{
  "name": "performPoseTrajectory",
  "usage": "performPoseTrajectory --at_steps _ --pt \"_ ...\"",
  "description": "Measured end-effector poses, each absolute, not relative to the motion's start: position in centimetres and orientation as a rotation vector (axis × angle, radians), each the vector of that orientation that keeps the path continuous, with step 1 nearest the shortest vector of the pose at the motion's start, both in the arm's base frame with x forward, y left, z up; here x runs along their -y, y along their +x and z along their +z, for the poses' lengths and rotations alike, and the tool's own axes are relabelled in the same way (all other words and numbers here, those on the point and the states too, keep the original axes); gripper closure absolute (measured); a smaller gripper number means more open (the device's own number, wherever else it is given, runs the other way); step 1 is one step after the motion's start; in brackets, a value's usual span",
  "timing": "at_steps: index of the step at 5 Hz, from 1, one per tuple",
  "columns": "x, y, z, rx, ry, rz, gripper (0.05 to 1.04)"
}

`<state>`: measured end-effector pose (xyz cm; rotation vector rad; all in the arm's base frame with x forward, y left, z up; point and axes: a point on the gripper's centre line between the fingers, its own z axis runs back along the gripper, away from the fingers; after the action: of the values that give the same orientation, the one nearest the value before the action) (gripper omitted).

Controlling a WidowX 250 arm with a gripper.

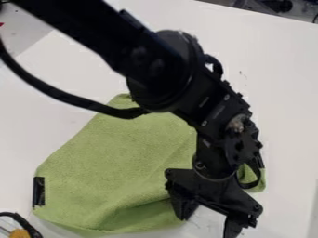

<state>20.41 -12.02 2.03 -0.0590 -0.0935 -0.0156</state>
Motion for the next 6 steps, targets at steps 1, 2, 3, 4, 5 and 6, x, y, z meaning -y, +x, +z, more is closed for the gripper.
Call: performPoseTrajectory --at_steps 1,2,3,4,5,6 --pt "11.0 21.0 2.1 0.108 -0.027 -0.028 0.083" --pt "9.7 21.4 2.0 0.110 -0.014 0.000 0.083" --pt "9.0 21.6 1.9 0.093 -0.043 0.023 0.083" --pt "9.0 21.7 1.7 0.079 -0.083 0.048 0.137" --pt "8.9 21.3 1.4 0.077 -0.088 0.056 0.424" --pt "8.8 21.2 1.3 0.081 -0.087 0.063 0.731"
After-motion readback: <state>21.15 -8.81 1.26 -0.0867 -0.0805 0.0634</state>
